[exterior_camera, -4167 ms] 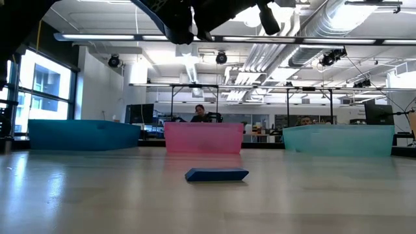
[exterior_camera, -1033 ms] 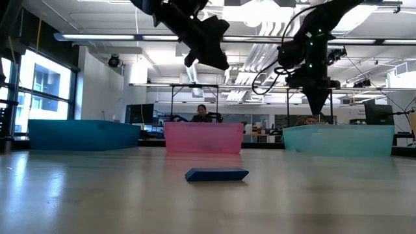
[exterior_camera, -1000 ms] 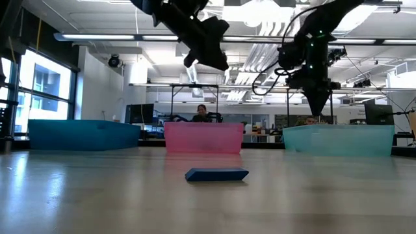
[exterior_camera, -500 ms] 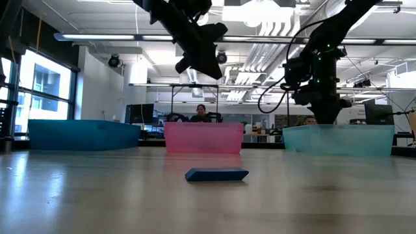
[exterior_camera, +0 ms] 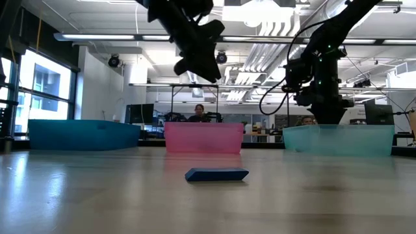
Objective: Sort crayons/erasers/pens/pencils in bins
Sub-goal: Put the blue eraser into the pink bin
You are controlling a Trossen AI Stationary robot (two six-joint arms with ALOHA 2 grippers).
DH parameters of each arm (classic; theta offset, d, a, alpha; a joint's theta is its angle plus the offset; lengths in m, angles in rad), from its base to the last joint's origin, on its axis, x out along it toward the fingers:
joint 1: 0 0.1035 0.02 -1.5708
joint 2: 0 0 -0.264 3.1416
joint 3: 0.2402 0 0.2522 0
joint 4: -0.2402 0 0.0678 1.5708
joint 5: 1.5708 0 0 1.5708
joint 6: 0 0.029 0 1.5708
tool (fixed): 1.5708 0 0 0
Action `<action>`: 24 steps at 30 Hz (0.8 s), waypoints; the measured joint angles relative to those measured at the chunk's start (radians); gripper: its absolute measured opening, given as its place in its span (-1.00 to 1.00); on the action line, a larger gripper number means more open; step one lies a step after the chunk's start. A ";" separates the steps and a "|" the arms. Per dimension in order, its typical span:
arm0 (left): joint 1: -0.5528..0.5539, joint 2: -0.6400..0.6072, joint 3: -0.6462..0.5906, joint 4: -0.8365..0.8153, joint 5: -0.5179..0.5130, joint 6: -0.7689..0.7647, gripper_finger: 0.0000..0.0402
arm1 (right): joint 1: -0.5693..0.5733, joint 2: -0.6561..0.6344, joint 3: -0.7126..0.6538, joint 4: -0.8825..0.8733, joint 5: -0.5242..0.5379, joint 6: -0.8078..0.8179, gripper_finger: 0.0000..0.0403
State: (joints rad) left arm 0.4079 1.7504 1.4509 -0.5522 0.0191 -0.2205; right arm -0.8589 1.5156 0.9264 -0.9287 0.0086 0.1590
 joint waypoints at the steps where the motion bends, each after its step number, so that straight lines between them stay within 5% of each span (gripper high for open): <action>1: -0.006 0.000 0.000 -0.010 0.000 -0.004 -0.49 | 0.000 -0.004 0.000 -0.002 0.001 0.003 -0.29; 9: -0.078 0.001 0.000 -0.071 0.003 -0.075 -0.09 | 0.003 -0.145 0.002 -0.004 0.008 0.044 -0.28; 15: -0.165 0.001 0.000 -0.072 -0.006 -0.057 -0.10 | 0.040 -0.310 0.002 0.004 0.016 0.114 -0.34; 24: -0.306 -0.002 0.032 -0.125 -0.018 -0.063 -0.11 | 0.263 -0.475 0.003 0.013 0.115 0.314 -0.41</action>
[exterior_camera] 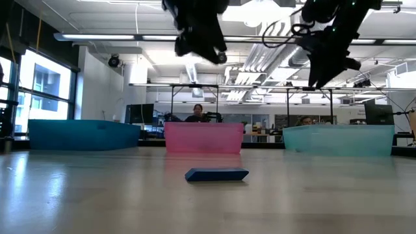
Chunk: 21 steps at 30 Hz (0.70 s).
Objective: Sort crayons/erasers/pens/pencils in bins
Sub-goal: Put the blue eraser into the pink bin
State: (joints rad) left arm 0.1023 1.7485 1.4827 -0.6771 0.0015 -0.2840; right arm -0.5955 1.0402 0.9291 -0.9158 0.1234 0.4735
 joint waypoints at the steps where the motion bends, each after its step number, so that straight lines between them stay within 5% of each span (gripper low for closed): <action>1: -0.017 -0.001 0.016 -0.016 -0.010 -0.001 -0.11 | 0.022 -0.009 0.000 0.000 0.000 0.025 -0.41; 21: -0.322 0.040 0.104 -0.147 -0.298 -0.090 -0.11 | 0.345 -0.029 0.000 -0.104 0.072 0.290 -0.41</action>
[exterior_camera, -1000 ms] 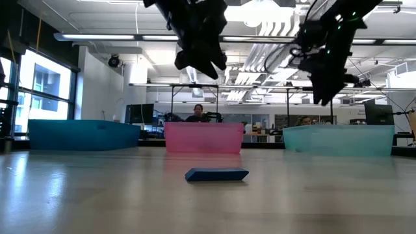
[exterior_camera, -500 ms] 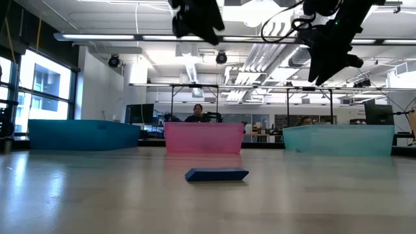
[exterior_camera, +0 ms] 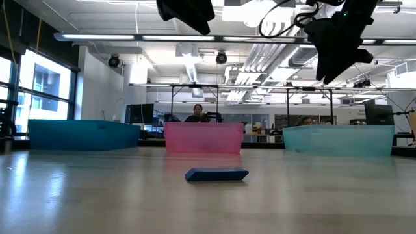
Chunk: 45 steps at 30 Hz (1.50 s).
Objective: Sort crayons/erasers/pens/pencils in bins
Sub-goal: Put the blue eraser into the pink bin
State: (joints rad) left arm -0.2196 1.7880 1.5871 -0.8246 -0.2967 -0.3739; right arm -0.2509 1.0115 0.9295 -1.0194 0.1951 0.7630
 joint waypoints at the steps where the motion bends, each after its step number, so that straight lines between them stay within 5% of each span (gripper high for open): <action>1: -0.009 0.002 0.000 -0.004 -0.015 -0.007 -0.11 | 0.011 0.000 0.000 -0.001 0.001 0.000 -0.41; 8: -0.044 0.041 0.002 0.003 -0.071 -0.056 -0.11 | 0.056 0.001 0.000 -0.001 0.003 0.033 -0.41; 22: -0.063 0.160 0.000 0.019 0.016 -0.260 -0.10 | 0.110 0.002 0.000 -0.009 0.041 0.049 -0.41; 34: -0.057 0.245 0.000 0.115 0.159 -0.225 0.12 | 0.144 0.002 0.000 -0.009 0.041 0.075 -0.41; 45: -0.086 0.335 -0.001 0.138 0.151 -0.155 0.11 | 0.149 0.003 0.000 -0.010 0.042 0.086 -0.41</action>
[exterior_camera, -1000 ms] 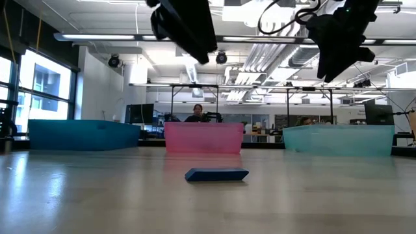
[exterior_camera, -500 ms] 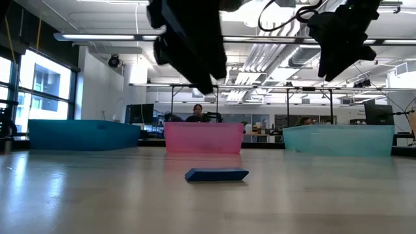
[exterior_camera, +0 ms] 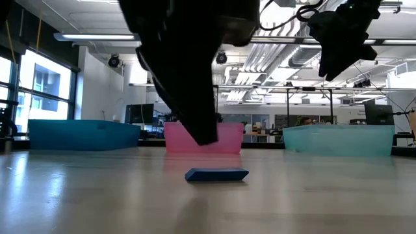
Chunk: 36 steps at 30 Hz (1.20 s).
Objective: Sort crayons/erasers/pens/pencils in bins
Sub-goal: Put the blue eraser into the pink bin
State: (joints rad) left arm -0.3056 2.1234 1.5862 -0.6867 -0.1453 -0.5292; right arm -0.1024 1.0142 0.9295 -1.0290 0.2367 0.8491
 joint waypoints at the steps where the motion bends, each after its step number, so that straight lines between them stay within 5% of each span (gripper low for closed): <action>1: -0.003 0.008 0.000 0.006 0.000 0.000 0.11 | 0.000 0.000 0.000 0.000 0.000 0.003 -0.41; 15: -0.010 0.042 0.001 0.059 -0.079 0.022 0.11 | 0.000 0.000 0.000 0.001 0.000 0.007 -0.41; 36: -0.008 0.099 0.007 0.042 -0.056 -0.014 0.09 | 0.000 0.000 0.000 0.002 0.000 0.018 -0.41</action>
State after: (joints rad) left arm -0.3134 2.2226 1.5932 -0.6444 -0.2010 -0.5430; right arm -0.1024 1.0138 0.9291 -1.0275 0.2367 0.8673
